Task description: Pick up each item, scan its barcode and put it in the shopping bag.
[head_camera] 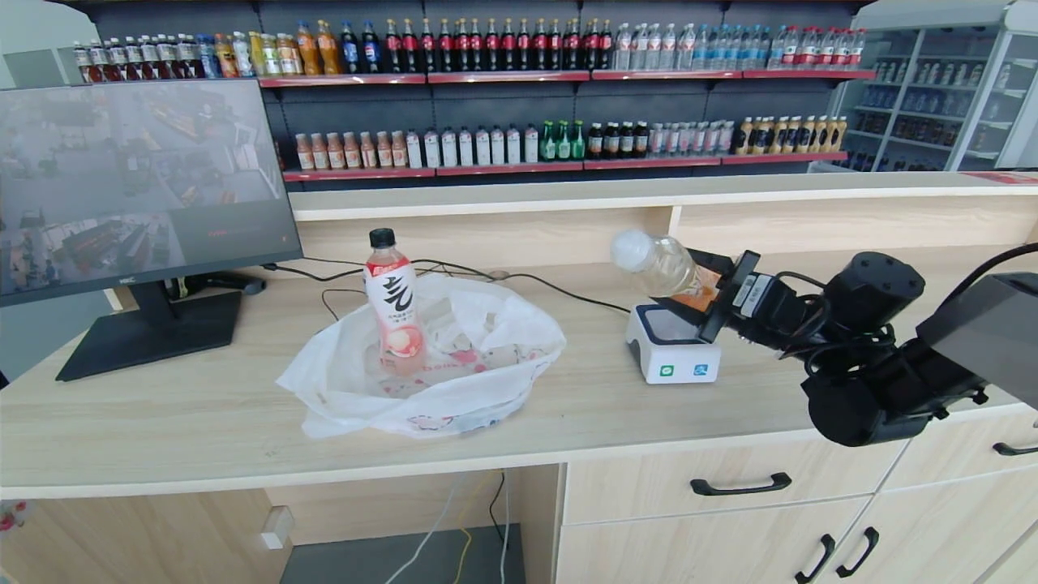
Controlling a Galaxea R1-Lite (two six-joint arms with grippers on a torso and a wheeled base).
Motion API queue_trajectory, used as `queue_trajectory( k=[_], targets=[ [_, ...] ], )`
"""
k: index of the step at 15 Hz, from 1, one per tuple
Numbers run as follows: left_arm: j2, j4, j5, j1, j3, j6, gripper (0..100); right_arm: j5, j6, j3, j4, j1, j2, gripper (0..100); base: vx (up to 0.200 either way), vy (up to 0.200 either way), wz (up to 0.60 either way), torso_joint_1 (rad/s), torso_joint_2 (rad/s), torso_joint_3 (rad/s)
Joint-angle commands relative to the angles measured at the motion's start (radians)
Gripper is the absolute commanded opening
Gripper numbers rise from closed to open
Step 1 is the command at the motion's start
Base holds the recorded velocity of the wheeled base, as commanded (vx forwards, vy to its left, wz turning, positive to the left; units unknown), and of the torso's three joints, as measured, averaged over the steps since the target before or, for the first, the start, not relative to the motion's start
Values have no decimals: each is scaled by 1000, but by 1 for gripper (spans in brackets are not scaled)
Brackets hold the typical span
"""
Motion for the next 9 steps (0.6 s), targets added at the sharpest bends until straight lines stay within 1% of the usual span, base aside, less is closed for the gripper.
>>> queue_trajectory(
  k=[1,3,4,7,9],
  targets=[
    [0,0,0,0,0,0,100,-35,15,43,-2,25,-67,0,0,0,0,0,0,0],
    [0,0,0,0,0,0,100,-93,52,69,-2,60,-111,0,0,0,0,0,0,0],
    [0,0,0,0,0,0,100,-187,89,103,-2,79,-160,0,0,0,0,0,0,0],
    [0,0,0,0,0,0,100,-388,209,139,-2,171,-240,0,0,0,0,0,0,0],
    [0,0,0,0,0,0,100,-537,331,166,-2,228,-277,0,0,0,0,0,0,0]
  ],
)
